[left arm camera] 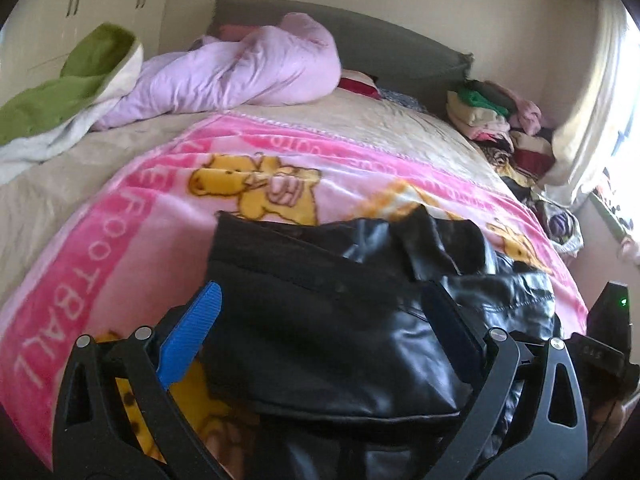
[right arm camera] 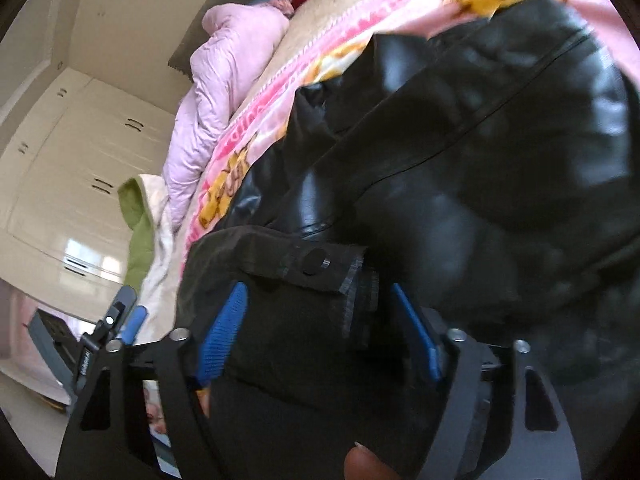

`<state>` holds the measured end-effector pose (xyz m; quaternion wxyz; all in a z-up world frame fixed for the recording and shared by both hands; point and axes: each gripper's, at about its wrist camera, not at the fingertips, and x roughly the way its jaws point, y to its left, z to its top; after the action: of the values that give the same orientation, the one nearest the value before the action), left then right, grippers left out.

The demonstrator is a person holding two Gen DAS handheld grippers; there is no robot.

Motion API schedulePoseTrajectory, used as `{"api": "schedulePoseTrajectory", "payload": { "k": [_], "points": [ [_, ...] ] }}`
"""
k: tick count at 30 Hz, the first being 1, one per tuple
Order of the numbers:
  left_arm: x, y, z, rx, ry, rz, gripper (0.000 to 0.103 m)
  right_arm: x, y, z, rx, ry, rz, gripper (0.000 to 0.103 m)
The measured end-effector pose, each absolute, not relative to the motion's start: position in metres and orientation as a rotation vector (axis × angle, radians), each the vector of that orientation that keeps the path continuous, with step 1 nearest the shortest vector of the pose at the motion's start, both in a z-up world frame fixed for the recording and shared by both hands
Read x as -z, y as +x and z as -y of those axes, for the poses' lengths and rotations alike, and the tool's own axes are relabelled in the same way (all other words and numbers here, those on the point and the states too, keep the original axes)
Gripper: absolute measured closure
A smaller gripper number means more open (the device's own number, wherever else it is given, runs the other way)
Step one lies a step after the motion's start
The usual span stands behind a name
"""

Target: Fold large clothes

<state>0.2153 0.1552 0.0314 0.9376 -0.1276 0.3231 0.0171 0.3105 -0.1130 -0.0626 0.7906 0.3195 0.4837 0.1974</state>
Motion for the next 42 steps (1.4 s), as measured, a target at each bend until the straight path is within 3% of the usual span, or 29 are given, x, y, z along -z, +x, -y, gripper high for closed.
{"api": "schedulePoseTrajectory", "payload": {
  "k": [1,2,4,5,6,13,20,25,34,36,38,39,41,42],
  "points": [
    [-0.032,0.216,-0.159,-0.045,-0.265,-0.66,0.009,0.065,0.315,0.108,-0.429,0.69,-1.051,0.047],
    [-0.033,0.216,-0.163,-0.057,-0.273,-0.657,0.009,0.066,0.317,0.106,-0.433,0.689,-1.053,0.061],
    [-0.033,0.215,-0.171,-0.067,-0.31,-0.645,0.009,0.063,0.318,0.099,-0.443,0.663,-1.026,0.074],
    [-0.033,0.216,-0.174,-0.065,-0.317,-0.645,0.009,0.058,0.317,0.095,-0.458,0.645,-1.003,0.086],
    [-0.033,0.217,-0.177,-0.072,-0.326,-0.643,0.009,0.05,0.315,0.092,-0.466,0.622,-0.974,0.089],
    [-0.034,0.217,-0.203,-0.105,-0.412,-0.612,0.009,-0.042,0.3,0.082,-0.476,0.372,-0.697,0.092],
    [-0.034,0.215,-0.214,-0.106,-0.473,-0.592,0.009,-0.099,0.3,0.122,-0.384,0.249,-0.584,0.093],
    [-0.033,0.221,-0.208,-0.07,-0.468,-0.59,0.009,-0.103,0.293,0.161,-0.314,0.211,-0.559,0.093],
    [-0.019,0.245,-0.163,0.029,-0.411,-0.662,0.01,-0.061,0.287,0.189,-0.259,0.199,-0.633,0.093],
    [-0.014,0.251,-0.152,0.053,-0.401,-0.678,0.016,-0.055,0.287,0.188,-0.246,0.194,-0.649,0.093],
    [-0.009,0.258,-0.14,0.075,-0.375,-0.702,0.042,-0.049,0.288,0.193,-0.244,0.206,-0.663,0.093],
    [-0.007,0.261,-0.135,0.085,-0.363,-0.709,0.048,-0.045,0.289,0.195,-0.244,0.211,-0.668,0.093],
    [-0.003,0.267,-0.126,0.107,-0.338,-0.727,0.073,-0.041,0.289,0.198,-0.241,0.21,-0.678,0.093],
    [0.001,0.272,-0.121,0.125,-0.329,-0.749,0.08,-0.038,0.289,0.2,-0.238,0.208,-0.686,0.093]
  ]
}}
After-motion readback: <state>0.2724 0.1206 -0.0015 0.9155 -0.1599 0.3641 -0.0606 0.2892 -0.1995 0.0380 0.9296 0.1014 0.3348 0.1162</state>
